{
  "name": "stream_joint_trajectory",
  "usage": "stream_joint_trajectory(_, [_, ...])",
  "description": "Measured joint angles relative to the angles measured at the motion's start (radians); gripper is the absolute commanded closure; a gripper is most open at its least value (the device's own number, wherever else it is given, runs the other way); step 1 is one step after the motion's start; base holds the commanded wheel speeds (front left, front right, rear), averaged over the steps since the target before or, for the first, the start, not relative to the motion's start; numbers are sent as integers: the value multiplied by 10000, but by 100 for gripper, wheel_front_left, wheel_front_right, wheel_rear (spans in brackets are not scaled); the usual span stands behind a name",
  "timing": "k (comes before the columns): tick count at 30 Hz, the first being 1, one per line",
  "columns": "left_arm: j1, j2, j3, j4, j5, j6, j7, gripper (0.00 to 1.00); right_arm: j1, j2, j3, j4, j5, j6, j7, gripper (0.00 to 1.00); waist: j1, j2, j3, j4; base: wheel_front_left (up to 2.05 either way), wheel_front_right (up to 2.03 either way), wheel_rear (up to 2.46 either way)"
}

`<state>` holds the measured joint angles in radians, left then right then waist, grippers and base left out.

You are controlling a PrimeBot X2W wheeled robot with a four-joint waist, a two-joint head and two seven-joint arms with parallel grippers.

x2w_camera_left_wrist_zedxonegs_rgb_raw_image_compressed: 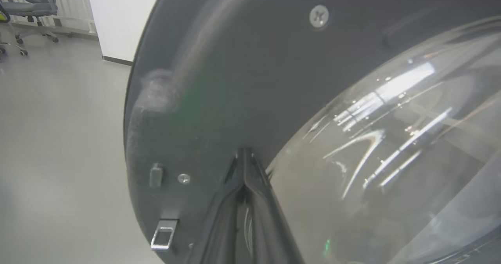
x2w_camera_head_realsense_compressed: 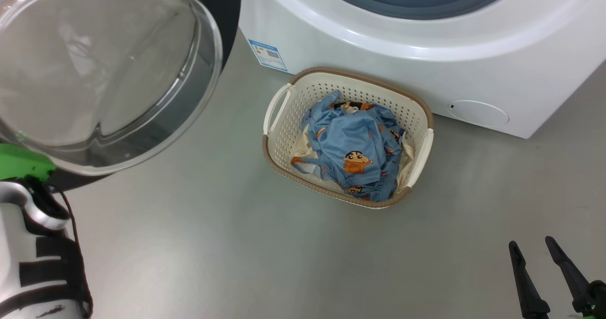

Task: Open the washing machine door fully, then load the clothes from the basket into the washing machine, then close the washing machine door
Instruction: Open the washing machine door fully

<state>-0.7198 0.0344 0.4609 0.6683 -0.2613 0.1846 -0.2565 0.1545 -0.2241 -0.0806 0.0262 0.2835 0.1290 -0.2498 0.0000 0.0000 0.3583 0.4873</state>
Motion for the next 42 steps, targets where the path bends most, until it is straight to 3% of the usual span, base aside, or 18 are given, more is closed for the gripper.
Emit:
stream_joint_trajectory(9, [-383,96,466,650,558,-6,0,100,-129,13,12,92,2,0,0,0,0,0,-79,-170,0,0,0])
stream_joint_trajectory(14, [-380,58,709,746,644,-238,2,100,-128,245,40,157,54,0,0,0,0,0,-343,-119,0,0,0])
stream_joint_trajectory(23, [-54,-184,721,426,675,-1164,2,100,-95,763,207,447,121,0,0,0,0,0,-1260,134,0,0,0])
stream_joint_trajectory(28, [619,-213,196,-236,443,-1848,2,100,-58,1089,337,527,188,0,0,0,0,0,-1915,272,0,0,0])
stream_joint_trajectory(29, [794,-217,6,-441,403,-1960,0,70,-48,1141,349,535,188,0,0,0,0,0,-2044,288,0,0,0])
stream_joint_trajectory(30, [794,-217,6,-441,403,-1960,0,53,-48,1141,349,535,188,0,0,0,0,0,-2044,288,0,0,0])
stream_joint_trajectory(31, [965,-217,-205,-654,203,-2059,2,40,-48,1198,359,537,188,0,0,0,0,0,-2169,296,0,0,0])
stream_joint_trajectory(32, [1172,-213,-474,-922,-13,-2092,0,40,-43,1254,370,545,188,0,0,0,0,0,-2295,297,0,0,0])
stream_joint_trajectory(33, [1680,-211,-1034,-1605,-337,-2257,0,4,14,1340,416,537,188,0,0,0,0,0,-2530,265,0,0,0])
stream_joint_trajectory(34, [1985,-209,-1346,-2088,-353,-2263,0,0,58,1381,426,525,188,0,0,0,0,0,-2634,230,0,0,0])
stream_joint_trajectory(36, [2577,-163,-1954,-2869,-926,-2345,0,0,139,1463,437,516,186,0,0,0,1,0,-2803,100,0,0,0])
stream_joint_trajectory(42, [4607,-146,-3822,-4974,-1129,-2232,0,0,158,1634,431,249,130,0,0,0,0,0,-3121,-554,0,0,0])
